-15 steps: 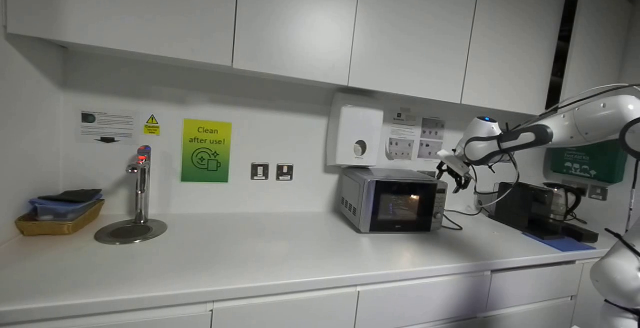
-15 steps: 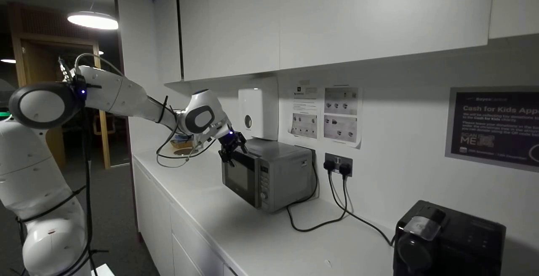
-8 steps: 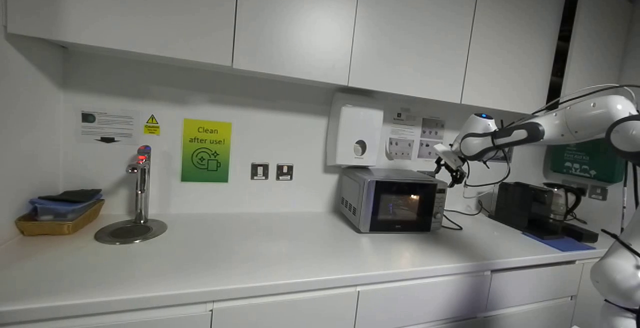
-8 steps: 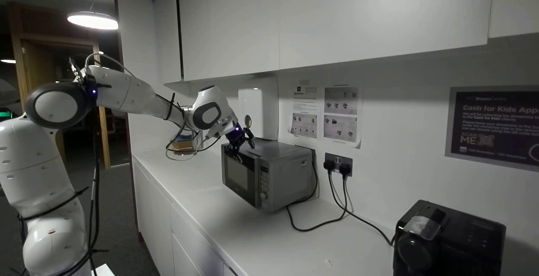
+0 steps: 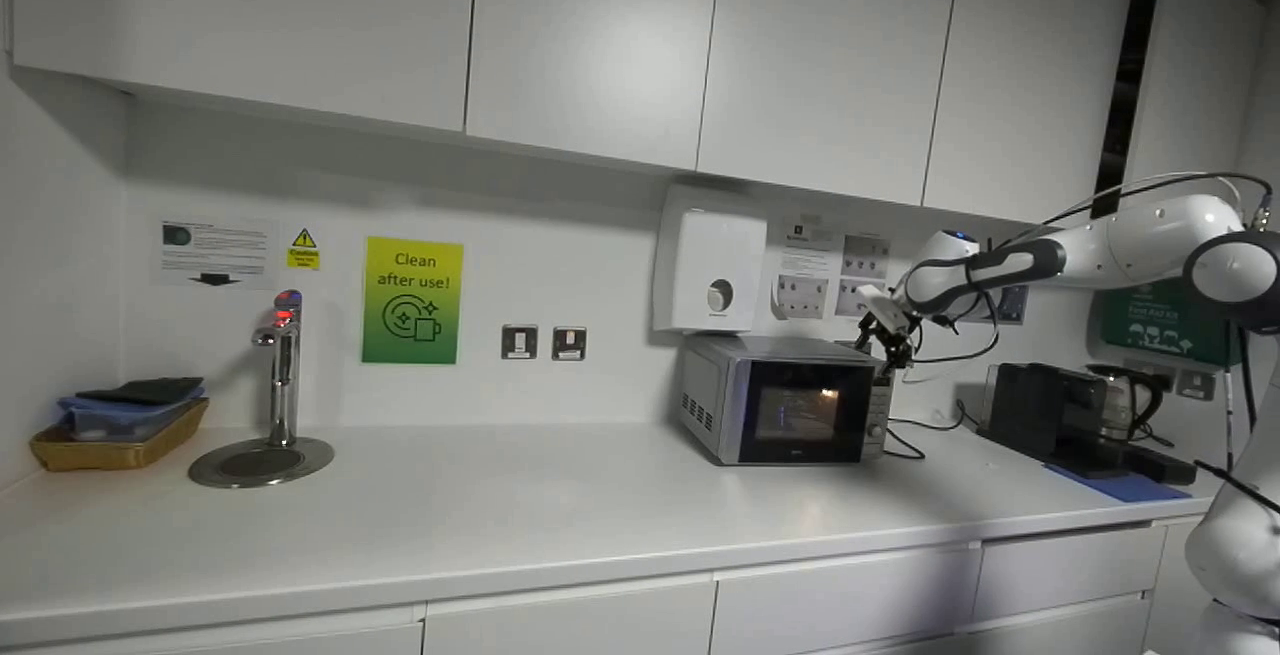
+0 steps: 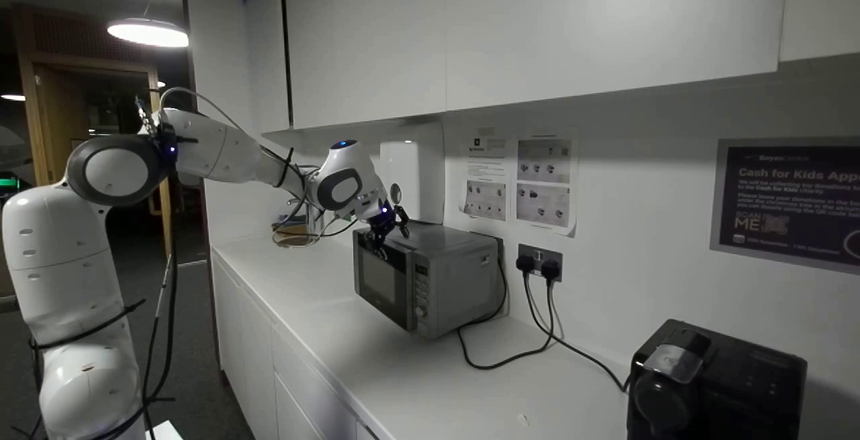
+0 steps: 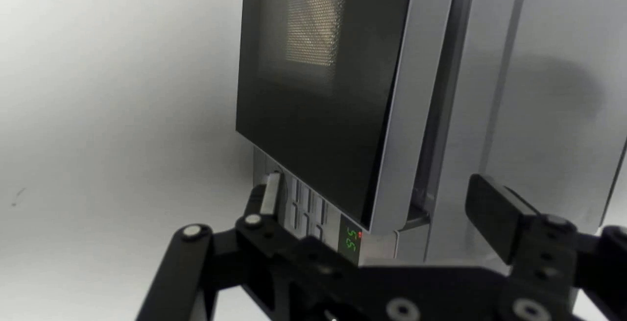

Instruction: Open the microwave door

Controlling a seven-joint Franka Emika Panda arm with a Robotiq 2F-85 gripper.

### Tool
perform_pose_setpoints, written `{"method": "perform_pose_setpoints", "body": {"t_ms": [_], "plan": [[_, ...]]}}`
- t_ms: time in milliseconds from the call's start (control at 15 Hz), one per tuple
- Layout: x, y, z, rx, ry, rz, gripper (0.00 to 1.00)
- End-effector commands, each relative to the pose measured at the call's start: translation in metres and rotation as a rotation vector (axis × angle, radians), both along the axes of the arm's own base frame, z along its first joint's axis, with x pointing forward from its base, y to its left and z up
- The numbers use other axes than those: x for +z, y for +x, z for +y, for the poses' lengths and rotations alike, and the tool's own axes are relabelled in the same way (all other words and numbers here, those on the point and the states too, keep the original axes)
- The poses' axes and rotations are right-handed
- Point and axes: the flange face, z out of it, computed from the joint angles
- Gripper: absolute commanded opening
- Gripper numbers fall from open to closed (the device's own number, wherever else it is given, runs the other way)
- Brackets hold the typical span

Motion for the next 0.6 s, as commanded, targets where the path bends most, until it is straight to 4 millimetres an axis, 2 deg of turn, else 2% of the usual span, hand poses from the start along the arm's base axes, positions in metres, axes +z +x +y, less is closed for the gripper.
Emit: {"method": "perform_pose_setpoints", "body": {"t_ms": [0,533], "plan": [[0.009,0.017,-0.001,0.013,0.047,-0.025,1.00],[-0.012,0.025,0.000,0.018,0.080,0.033,1.00]]}}
